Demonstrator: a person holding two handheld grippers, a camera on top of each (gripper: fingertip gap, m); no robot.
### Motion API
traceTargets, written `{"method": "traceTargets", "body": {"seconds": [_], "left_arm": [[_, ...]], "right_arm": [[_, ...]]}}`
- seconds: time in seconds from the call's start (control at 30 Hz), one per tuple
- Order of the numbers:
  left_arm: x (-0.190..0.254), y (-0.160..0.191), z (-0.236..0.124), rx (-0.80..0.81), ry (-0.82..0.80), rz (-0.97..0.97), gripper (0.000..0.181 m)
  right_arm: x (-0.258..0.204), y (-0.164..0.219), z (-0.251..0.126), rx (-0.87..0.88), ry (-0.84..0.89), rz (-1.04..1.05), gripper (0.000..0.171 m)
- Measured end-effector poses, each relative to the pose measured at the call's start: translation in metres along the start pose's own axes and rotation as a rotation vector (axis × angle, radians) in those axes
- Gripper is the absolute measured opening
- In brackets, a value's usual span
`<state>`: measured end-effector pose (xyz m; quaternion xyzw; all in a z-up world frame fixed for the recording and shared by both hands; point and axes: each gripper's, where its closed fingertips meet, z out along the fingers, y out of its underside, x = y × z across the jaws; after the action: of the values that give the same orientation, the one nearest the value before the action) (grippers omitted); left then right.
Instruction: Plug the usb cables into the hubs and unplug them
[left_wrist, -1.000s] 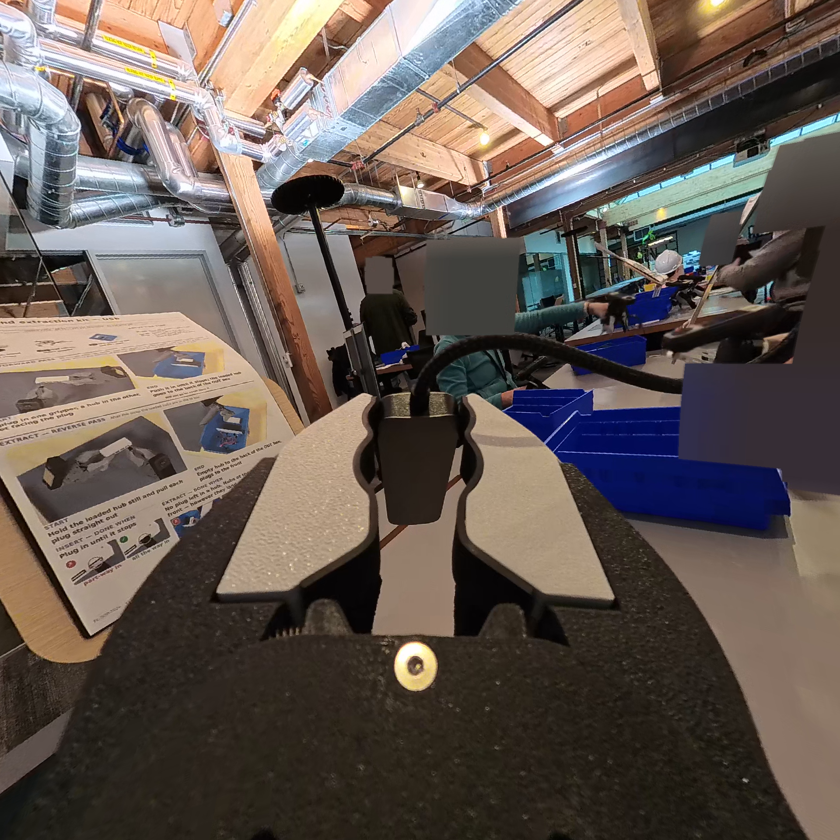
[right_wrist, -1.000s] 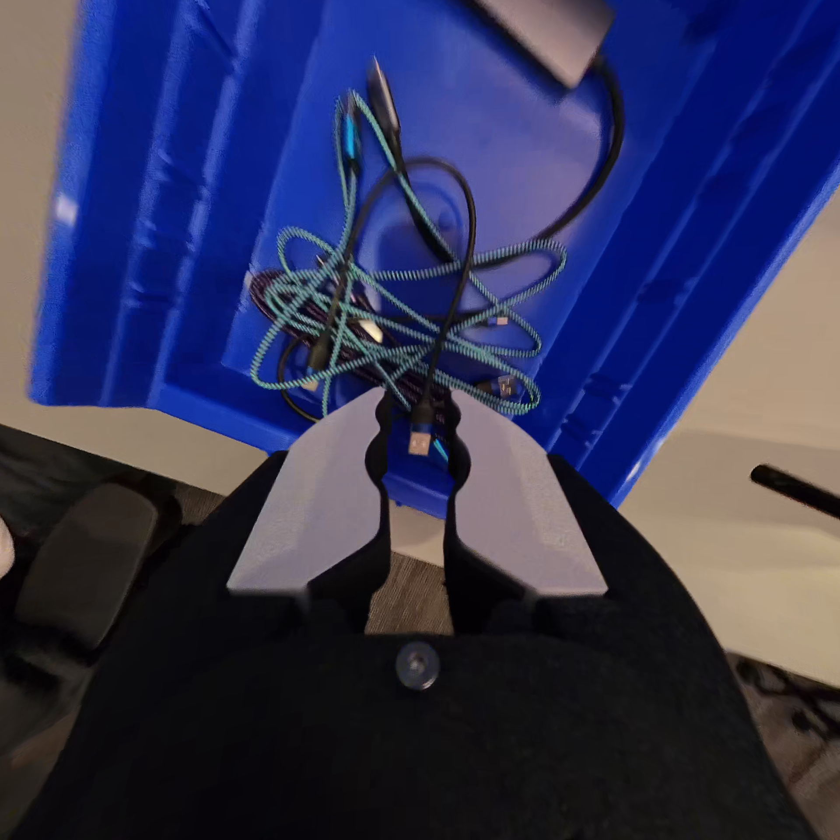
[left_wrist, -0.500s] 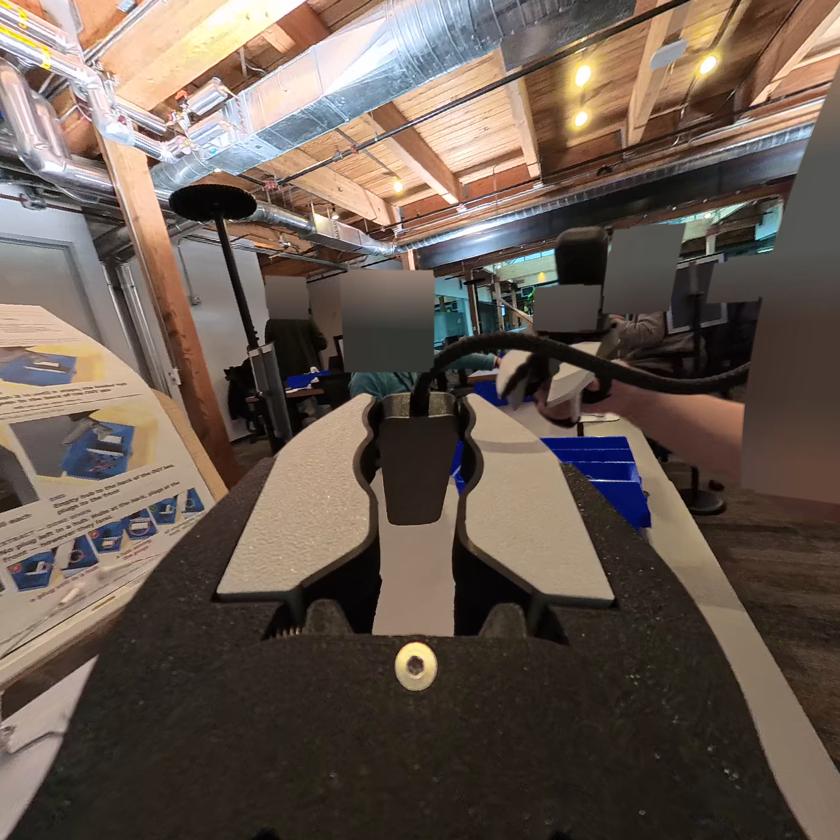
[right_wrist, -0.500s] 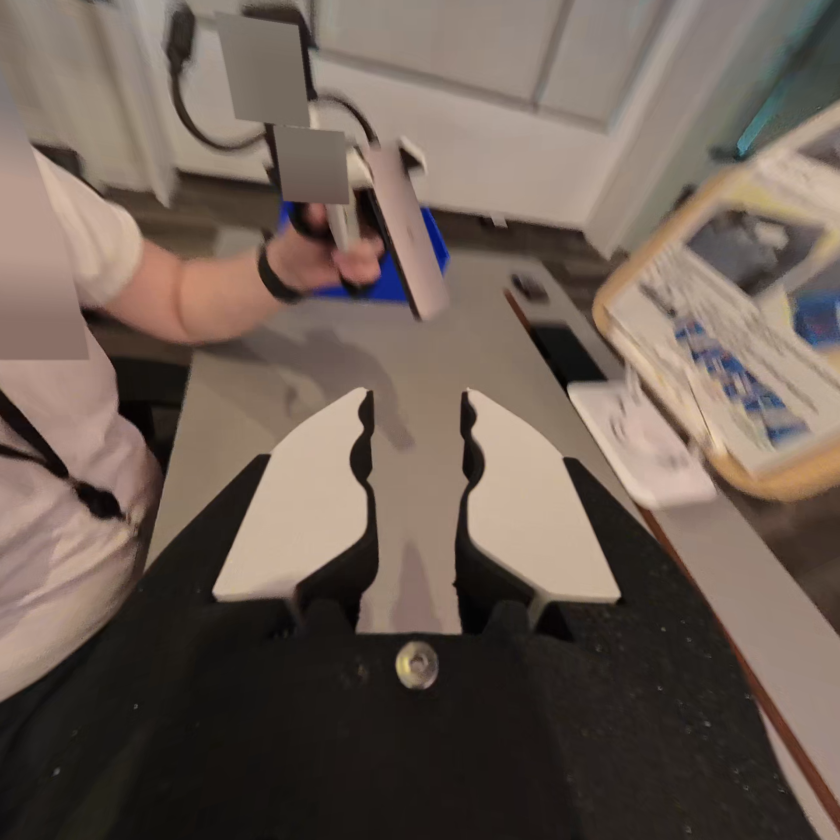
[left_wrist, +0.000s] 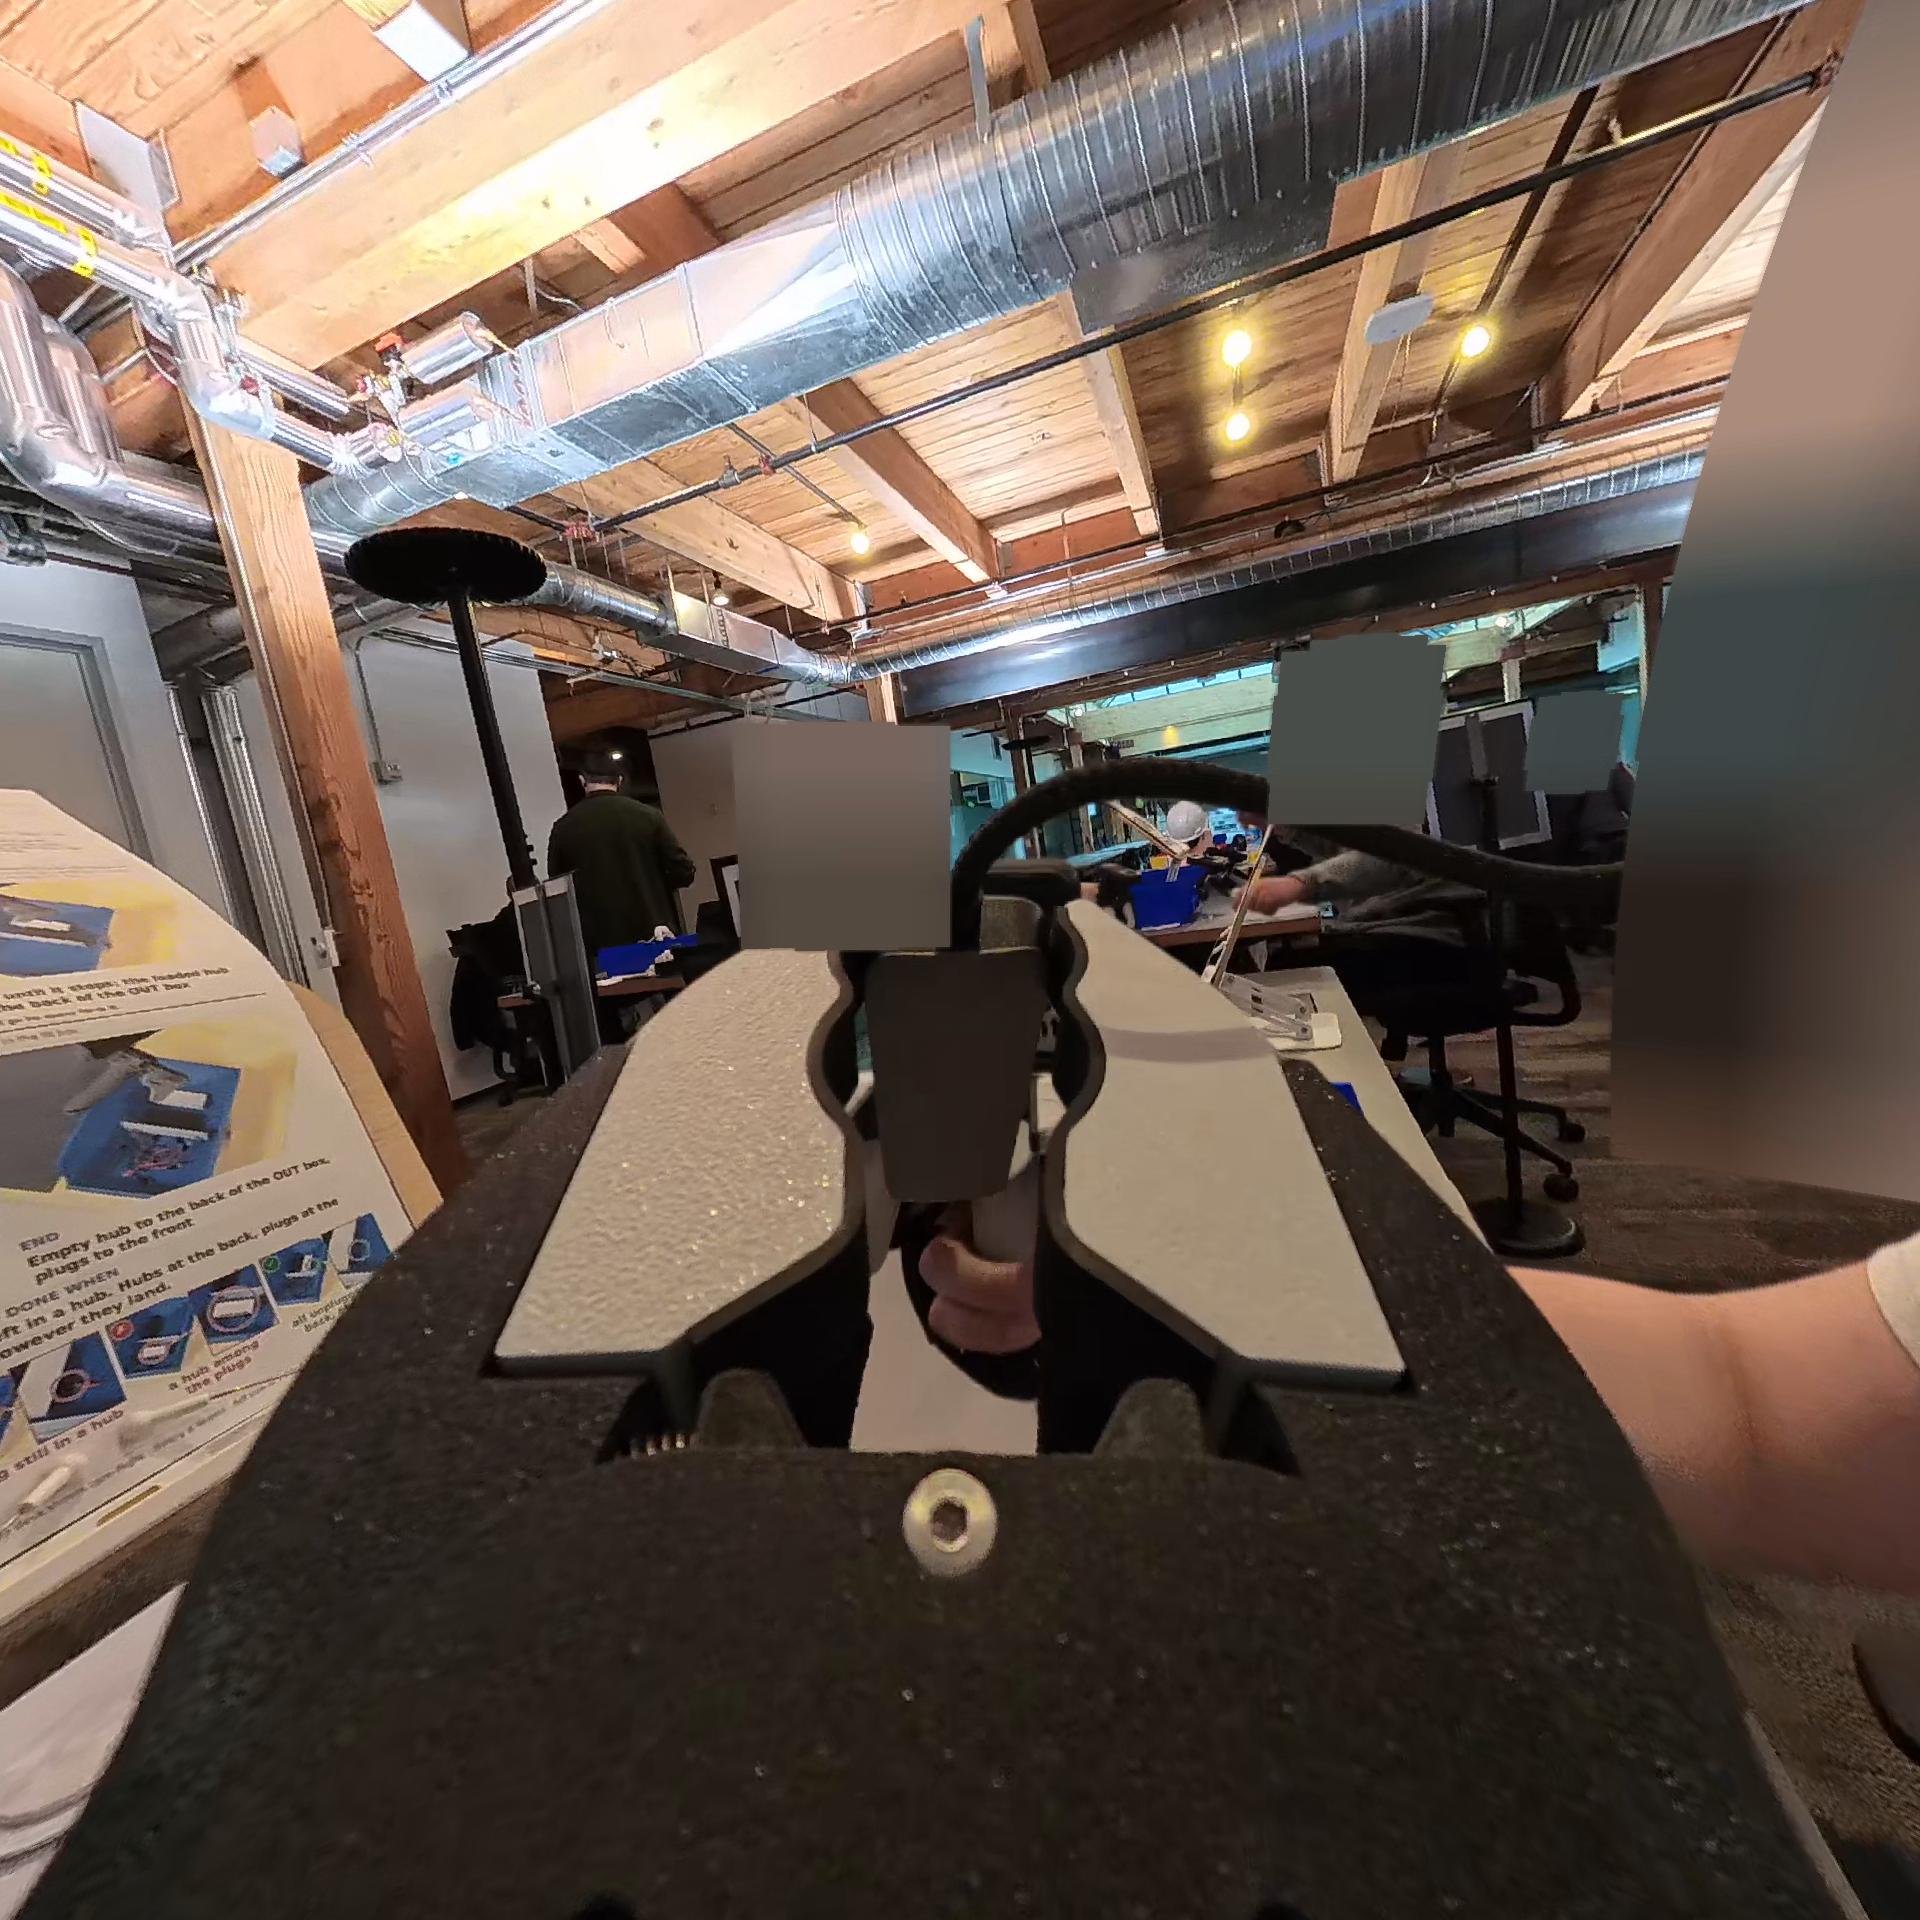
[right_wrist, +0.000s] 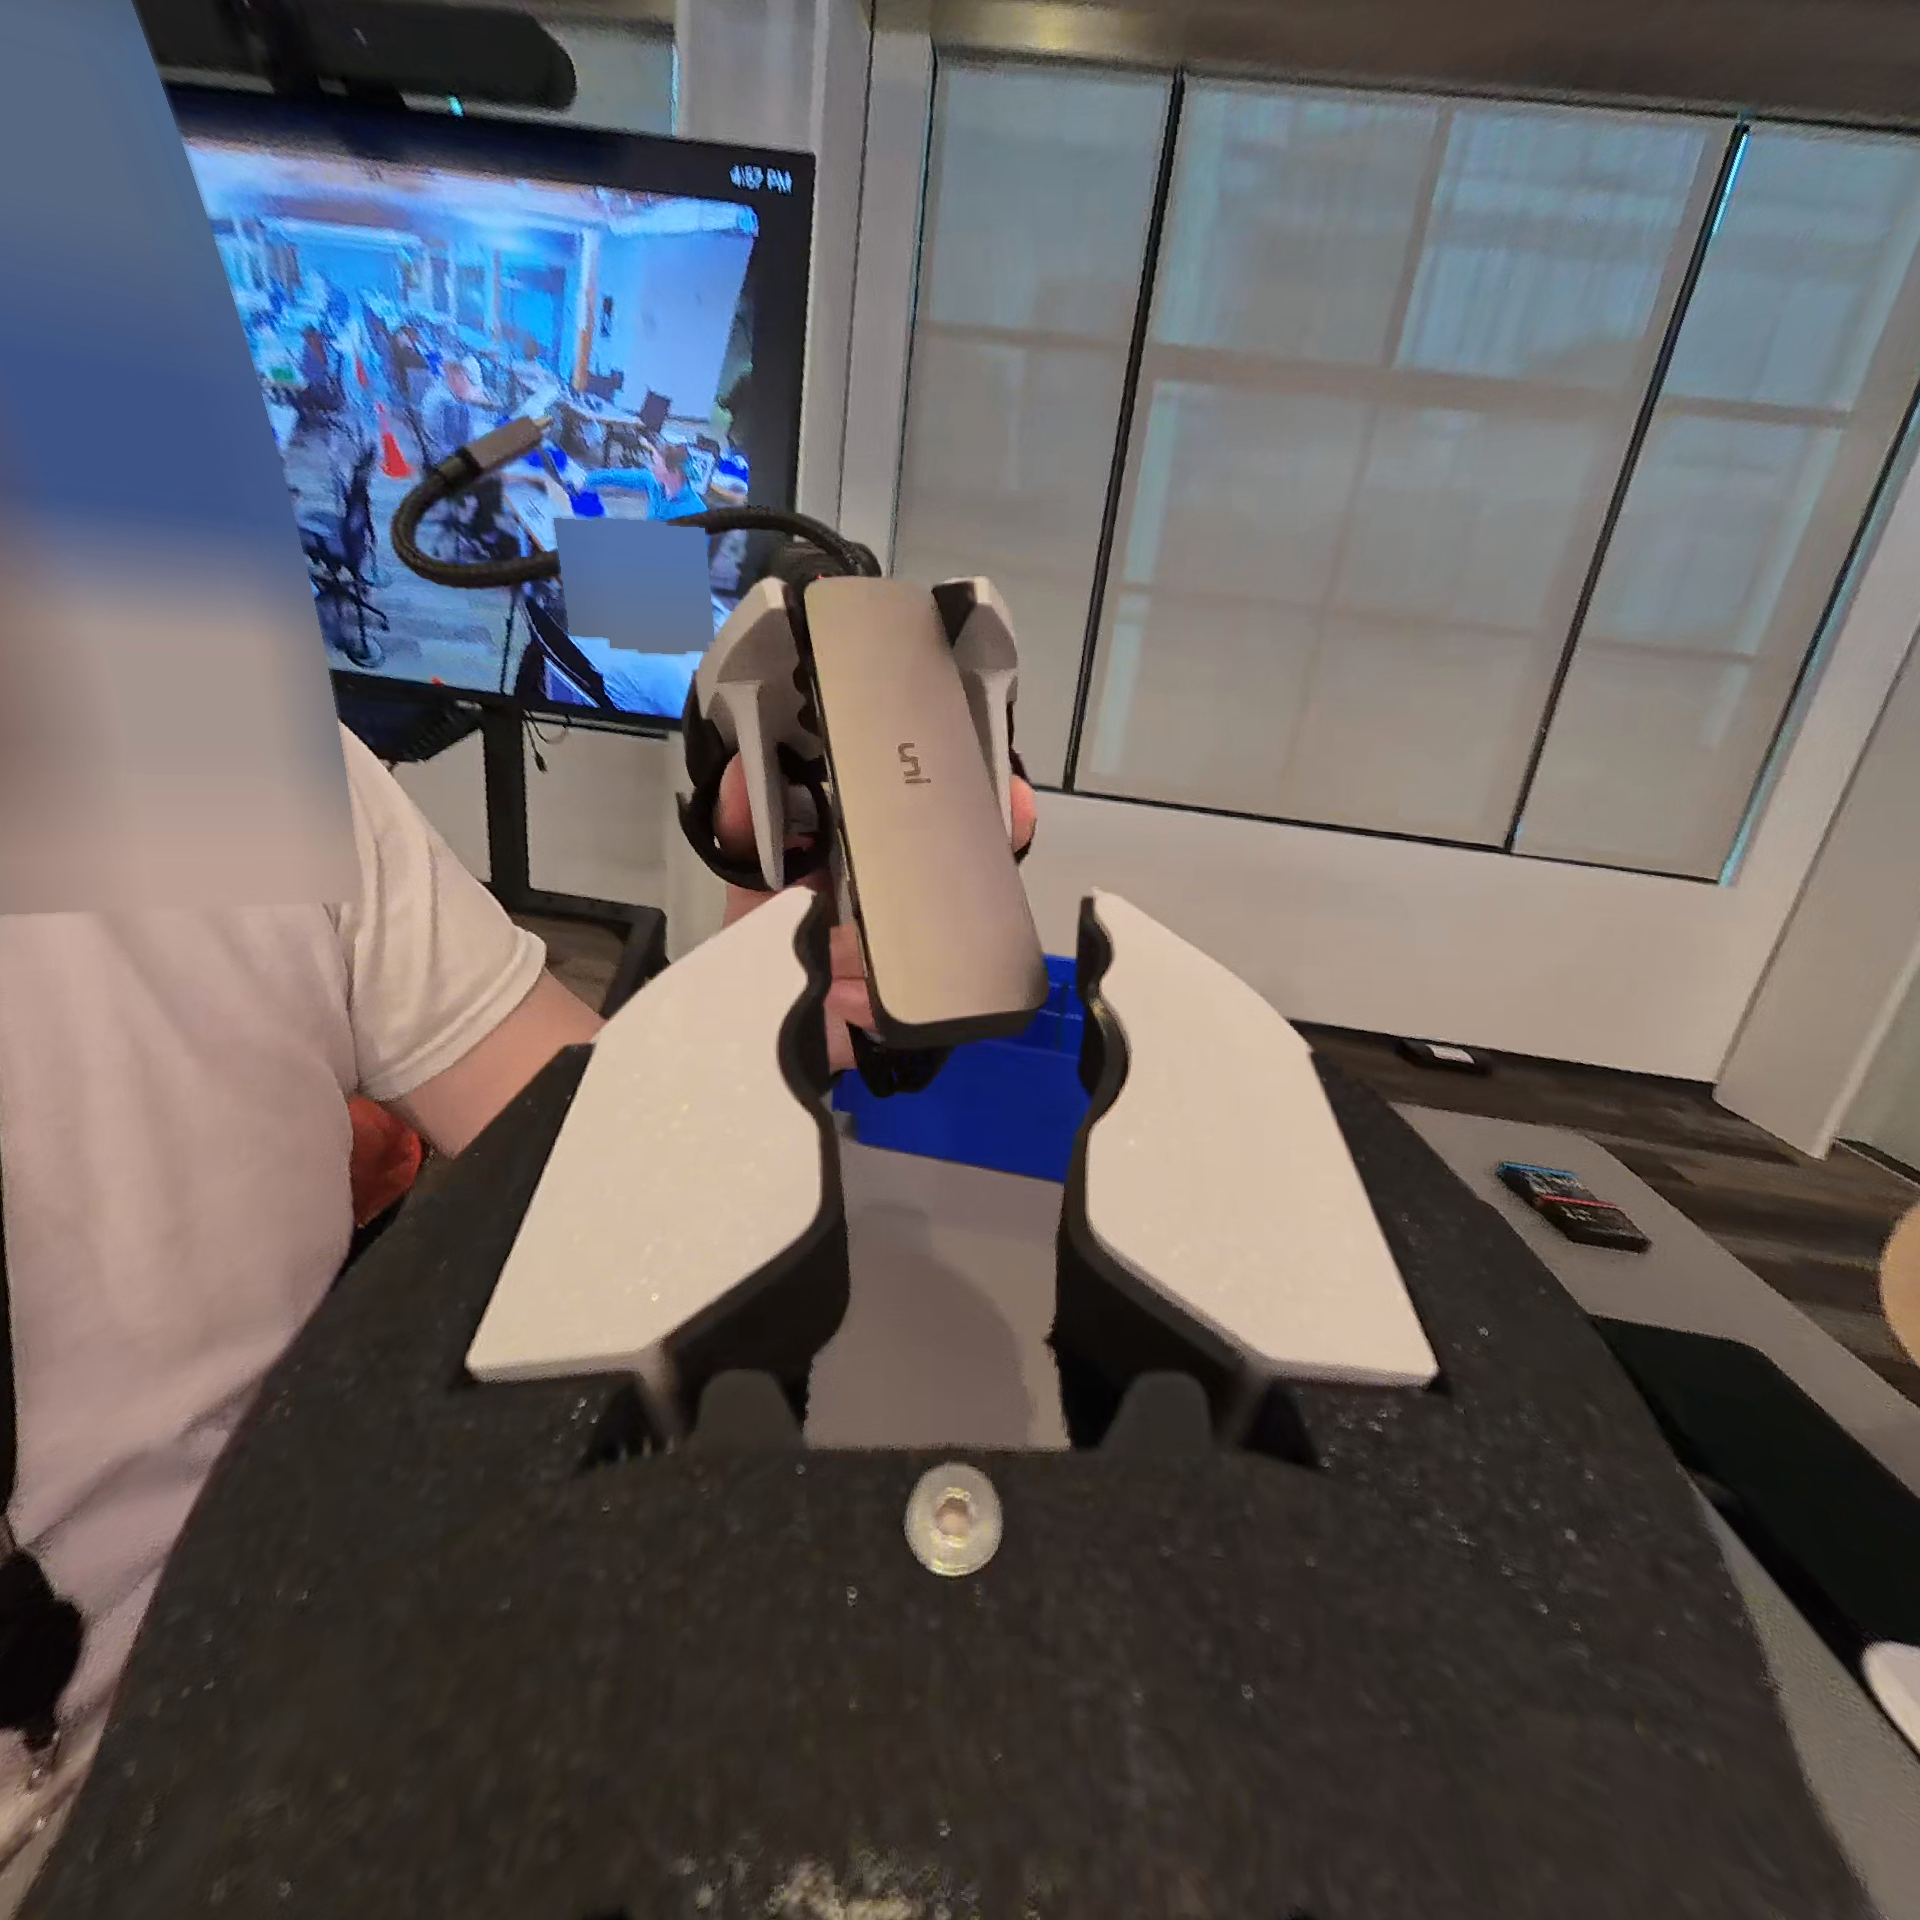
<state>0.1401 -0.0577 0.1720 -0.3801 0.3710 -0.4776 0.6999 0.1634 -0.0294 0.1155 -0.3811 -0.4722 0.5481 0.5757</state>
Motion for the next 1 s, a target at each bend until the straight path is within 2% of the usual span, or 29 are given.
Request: {"method": "traceTargets", "body": {"seconds": [0.17,0.67,0.9,1.0], "left_arm": [[-0.001,-0.002,-0.001,0.01,-0.002,-0.012,0.033],[0.004,0.003,0.003,-0.002,0.021,-0.028,0.034],[0.002,0.009,0.004,-0.03,0.014,-0.057,0.034],[0.002,0.01,0.004,-0.053,0.008,-0.042,0.042]], "right_arm": [[-0.005,-0.002,0.009,0.084,-0.036,0.04,0.042],[-0.012,0.003,0.011,0.079,-0.129,0.139,0.034],[-0.01,0.0,0.003,0.036,-0.074,0.092,0.034],[-0.01,-0.007,-0.005,0.017,-0.026,0.036,0.034]]}}
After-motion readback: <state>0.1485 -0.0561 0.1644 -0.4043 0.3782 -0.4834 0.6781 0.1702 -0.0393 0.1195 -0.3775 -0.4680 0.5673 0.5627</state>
